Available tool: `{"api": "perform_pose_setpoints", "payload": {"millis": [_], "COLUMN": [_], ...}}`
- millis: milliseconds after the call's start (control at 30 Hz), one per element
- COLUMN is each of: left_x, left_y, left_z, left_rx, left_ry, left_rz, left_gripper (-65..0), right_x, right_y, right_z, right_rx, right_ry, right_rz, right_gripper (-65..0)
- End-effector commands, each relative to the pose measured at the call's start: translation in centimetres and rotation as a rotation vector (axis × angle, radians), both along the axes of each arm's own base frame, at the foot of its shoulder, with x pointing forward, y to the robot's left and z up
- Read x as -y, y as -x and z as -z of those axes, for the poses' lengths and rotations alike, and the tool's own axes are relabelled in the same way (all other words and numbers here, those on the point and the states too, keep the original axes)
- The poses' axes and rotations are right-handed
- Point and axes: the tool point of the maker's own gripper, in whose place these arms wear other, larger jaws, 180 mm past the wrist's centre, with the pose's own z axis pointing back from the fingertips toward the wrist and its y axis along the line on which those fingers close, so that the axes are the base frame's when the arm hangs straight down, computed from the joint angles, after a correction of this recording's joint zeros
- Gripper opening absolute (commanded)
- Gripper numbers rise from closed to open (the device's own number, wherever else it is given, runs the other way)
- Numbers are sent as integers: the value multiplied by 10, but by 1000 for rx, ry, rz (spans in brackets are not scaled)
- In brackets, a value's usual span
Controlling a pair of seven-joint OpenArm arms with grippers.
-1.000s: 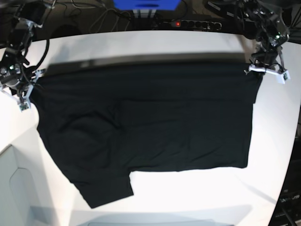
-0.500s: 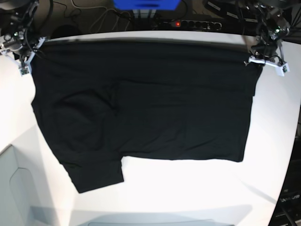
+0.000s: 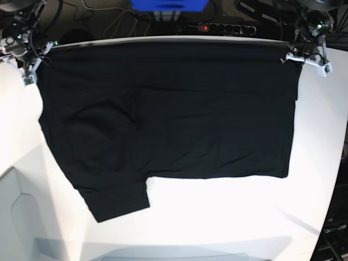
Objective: Fold the T-shirt properly
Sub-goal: 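Drag the folded shirt toward the robot with both grippers and release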
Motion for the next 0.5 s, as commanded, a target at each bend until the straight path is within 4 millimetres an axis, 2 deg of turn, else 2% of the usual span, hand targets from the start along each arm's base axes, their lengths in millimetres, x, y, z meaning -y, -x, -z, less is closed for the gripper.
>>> {"api": "perform_pose_setpoints", "payload": {"millis": [0,100,200,267,333,400,467], "left_x": [-6,-6,-8,-8,-8,-6,-4], "left_y": [1,4,12,13,9,3,-6], "left_z": [-7,-6,-5,-7,-12,-21,-34], "left_rx": [4,-9,-26,-25,-5,18,53], "left_ry": [-30,-27,-31,-38,-49,-64,-89], "left_rz": [4,6,3,6,11,23,43], "left_gripper": [-647,-644,-599,-505,-380,-279,-214], "right_x": [7,8,8,11,19,29,37], "right_y": [-2,-2,-1,-1,-2,-1,-7], "right_z": [-8,-8,-8,-10,-16,-24,-37], "right_rx": [11,9,7,10,30,54,98], "right_ry": [29,31,31,39,55,75,97], "right_rz": [-11,-11,-10,-2,20,52,76], "right_gripper": [-650,-650,-580,-506,-432,-382,-357]}}
